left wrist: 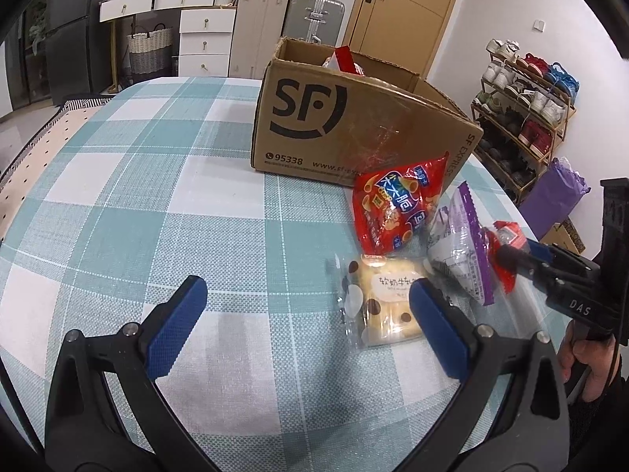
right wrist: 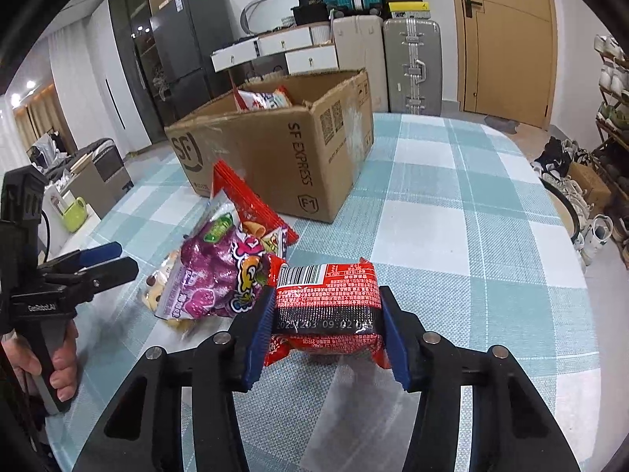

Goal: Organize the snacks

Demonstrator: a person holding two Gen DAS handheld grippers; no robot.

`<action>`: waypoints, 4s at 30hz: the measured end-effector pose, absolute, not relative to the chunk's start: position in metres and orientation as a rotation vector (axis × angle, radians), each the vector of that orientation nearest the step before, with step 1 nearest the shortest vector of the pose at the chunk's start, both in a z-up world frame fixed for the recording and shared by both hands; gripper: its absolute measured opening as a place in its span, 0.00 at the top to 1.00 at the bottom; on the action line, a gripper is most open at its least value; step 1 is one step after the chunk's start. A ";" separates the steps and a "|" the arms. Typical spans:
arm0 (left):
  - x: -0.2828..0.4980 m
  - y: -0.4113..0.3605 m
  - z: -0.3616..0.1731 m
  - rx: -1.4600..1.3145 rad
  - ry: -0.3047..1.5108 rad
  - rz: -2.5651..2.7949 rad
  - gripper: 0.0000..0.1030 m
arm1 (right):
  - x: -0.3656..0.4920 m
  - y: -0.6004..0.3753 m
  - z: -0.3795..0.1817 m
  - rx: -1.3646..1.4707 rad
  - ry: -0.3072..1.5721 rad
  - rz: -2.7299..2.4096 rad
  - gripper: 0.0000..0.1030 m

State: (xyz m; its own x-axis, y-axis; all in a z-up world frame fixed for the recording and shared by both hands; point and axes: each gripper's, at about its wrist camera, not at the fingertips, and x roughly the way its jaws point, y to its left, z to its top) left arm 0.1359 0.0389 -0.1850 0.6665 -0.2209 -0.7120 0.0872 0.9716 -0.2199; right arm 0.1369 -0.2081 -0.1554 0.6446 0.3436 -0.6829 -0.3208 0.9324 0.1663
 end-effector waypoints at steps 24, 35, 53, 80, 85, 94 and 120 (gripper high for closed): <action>0.145 -0.032 -0.193 -0.021 0.982 -0.224 0.00 | 0.108 -0.230 -0.133 0.136 0.616 0.423 0.50; 0.157 -0.040 -0.199 -0.017 1.012 -0.170 0.00 | 0.103 -0.234 -0.130 0.157 0.581 0.446 0.50; 0.152 -0.031 -0.187 -0.039 1.016 -0.228 0.45 | 0.102 -0.238 -0.129 0.185 0.580 0.447 0.48; 0.077 0.061 -0.148 -0.189 0.886 -0.251 0.47 | 0.106 -0.214 -0.166 0.005 0.858 0.335 0.23; 0.067 0.079 -0.150 -0.226 0.890 -0.237 0.47 | 0.111 -0.200 -0.175 -0.078 0.918 0.306 0.37; 0.048 0.096 -0.140 -0.251 0.865 -0.231 0.47 | 0.106 -0.195 -0.172 -0.091 0.909 0.306 0.52; 0.031 0.105 -0.062 -0.215 0.725 -0.245 0.47 | 0.057 -0.145 -0.034 0.228 0.657 0.662 0.52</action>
State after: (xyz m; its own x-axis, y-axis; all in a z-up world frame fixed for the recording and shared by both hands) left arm 0.0308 0.1048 -0.0622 0.7224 -0.2940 -0.6259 0.1465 0.9496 -0.2770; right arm 0.0568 -0.1451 -0.0343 0.5973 0.6345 -0.4906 -0.4960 0.7729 0.3957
